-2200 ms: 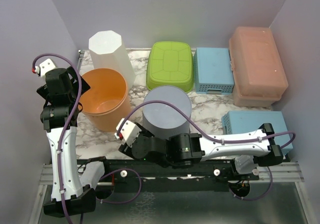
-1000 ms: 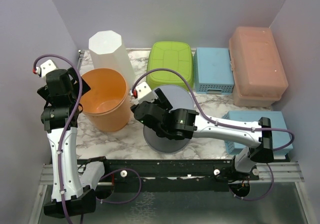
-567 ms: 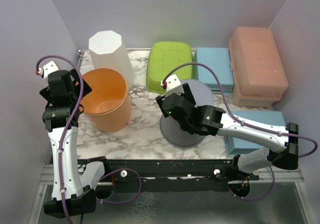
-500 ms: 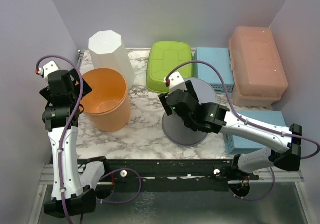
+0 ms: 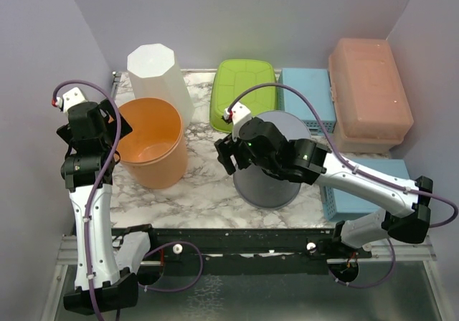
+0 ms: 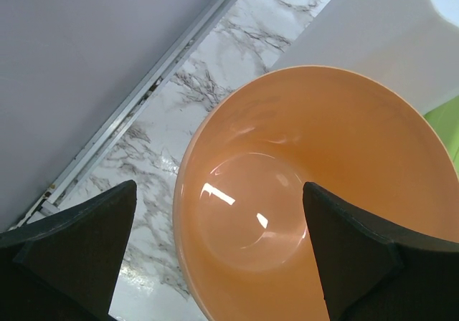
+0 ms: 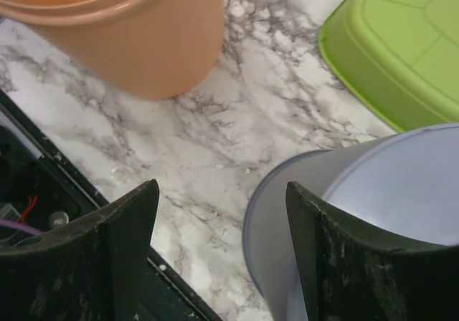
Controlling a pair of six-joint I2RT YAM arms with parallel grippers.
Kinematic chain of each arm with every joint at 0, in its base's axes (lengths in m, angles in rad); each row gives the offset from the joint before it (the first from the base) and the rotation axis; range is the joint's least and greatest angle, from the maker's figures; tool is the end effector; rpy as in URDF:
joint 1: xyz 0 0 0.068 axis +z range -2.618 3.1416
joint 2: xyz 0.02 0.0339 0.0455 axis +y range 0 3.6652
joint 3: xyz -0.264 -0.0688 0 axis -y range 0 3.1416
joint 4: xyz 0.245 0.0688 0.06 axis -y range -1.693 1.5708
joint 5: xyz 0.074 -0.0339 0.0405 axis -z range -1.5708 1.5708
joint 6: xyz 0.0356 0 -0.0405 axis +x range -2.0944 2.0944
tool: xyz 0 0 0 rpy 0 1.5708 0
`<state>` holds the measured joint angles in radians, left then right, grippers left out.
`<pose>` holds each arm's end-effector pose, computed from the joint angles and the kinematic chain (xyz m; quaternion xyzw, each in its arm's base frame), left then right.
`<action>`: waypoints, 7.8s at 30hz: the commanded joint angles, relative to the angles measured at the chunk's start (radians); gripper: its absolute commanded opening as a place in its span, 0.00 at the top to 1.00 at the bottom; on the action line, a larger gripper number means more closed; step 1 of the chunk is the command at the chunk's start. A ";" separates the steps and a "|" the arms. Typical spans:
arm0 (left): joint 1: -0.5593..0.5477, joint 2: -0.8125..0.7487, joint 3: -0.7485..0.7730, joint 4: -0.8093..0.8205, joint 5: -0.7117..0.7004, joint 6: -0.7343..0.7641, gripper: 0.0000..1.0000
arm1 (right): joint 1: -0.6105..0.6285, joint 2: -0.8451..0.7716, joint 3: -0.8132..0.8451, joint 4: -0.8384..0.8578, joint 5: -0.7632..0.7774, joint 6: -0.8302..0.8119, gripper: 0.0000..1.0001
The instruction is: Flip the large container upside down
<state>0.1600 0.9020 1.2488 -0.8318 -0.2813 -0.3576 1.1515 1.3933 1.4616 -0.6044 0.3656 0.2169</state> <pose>0.1584 0.0356 0.4099 -0.2870 0.8010 0.0690 0.5209 0.1362 0.2742 0.3952 -0.3047 0.8035 0.1850 0.4767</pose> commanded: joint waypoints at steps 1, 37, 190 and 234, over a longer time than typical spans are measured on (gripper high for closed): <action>0.003 -0.011 0.017 0.014 -0.044 0.050 0.01 | 0.019 0.065 0.021 -0.021 -0.134 0.039 0.25; 0.004 -0.028 -0.142 -0.040 -0.039 -0.023 0.06 | -0.047 0.294 0.248 0.104 -0.329 0.134 0.24; -0.194 -0.001 0.110 -0.081 0.041 -0.009 0.01 | -0.216 0.385 0.591 -0.087 -0.217 0.102 0.99; -0.194 -0.271 -0.368 0.029 0.239 -0.165 1.00 | -0.274 0.289 0.149 0.269 -0.815 0.454 0.69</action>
<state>-0.0265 0.6518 0.9073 -0.8986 -0.0933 -0.4583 0.8585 1.7149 1.6527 -0.4210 -0.2348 0.5793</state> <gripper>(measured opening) 0.096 0.295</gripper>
